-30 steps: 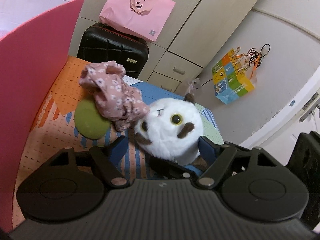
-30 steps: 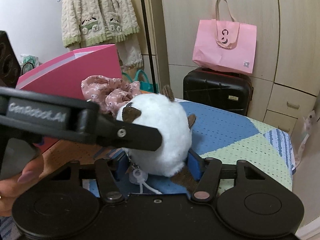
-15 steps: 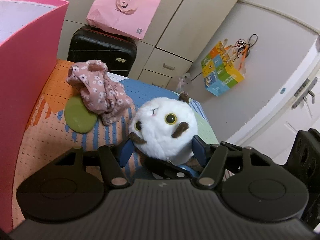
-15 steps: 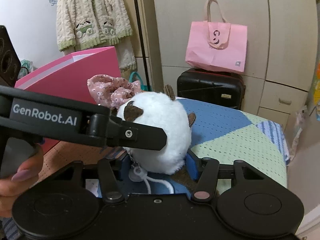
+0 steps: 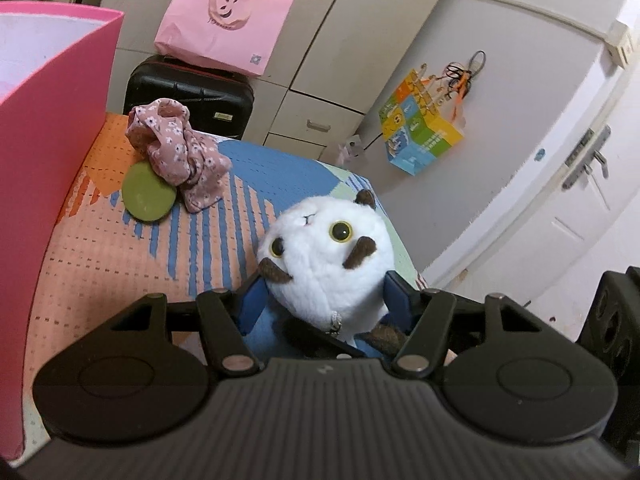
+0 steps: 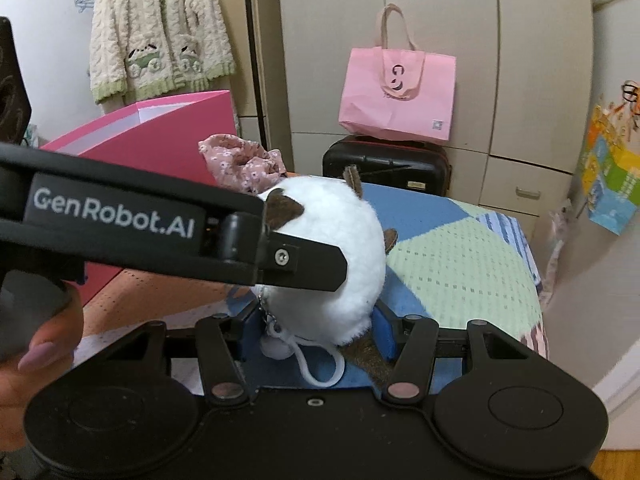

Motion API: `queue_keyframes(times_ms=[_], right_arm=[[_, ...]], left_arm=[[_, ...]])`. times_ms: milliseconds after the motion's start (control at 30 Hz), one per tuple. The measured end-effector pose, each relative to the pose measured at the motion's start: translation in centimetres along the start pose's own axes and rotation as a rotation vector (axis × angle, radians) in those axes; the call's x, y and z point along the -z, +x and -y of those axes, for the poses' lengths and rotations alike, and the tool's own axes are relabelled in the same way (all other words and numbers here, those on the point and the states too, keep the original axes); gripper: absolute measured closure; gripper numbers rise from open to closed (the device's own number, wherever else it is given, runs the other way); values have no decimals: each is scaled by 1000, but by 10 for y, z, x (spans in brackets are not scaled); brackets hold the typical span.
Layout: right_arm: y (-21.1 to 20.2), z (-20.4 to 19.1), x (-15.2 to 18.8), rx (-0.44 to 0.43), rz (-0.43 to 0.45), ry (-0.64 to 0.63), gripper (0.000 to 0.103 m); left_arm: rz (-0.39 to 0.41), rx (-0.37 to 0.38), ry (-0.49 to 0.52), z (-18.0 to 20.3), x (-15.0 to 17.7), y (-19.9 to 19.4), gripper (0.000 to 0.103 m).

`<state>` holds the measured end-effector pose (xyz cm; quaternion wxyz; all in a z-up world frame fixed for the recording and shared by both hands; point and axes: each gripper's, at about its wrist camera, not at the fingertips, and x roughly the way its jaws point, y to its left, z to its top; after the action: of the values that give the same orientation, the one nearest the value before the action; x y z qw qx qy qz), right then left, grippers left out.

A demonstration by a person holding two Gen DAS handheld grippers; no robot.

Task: Organize soft objects
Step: 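Lift the white plush cat with both grippers and carry it over the pink box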

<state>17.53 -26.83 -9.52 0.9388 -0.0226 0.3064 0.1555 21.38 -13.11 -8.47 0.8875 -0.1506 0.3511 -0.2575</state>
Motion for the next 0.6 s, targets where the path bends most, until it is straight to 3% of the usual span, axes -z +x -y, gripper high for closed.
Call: queue_keyframes(times_ms=[333, 600], right_arm=[[-26, -26, 24, 52, 31, 55, 42], [-43, -48, 37, 65, 80, 52, 42]], left_arm=[[-2, 23, 87, 8, 26, -29, 41], [45, 5, 191, 16, 46, -58, 41]])
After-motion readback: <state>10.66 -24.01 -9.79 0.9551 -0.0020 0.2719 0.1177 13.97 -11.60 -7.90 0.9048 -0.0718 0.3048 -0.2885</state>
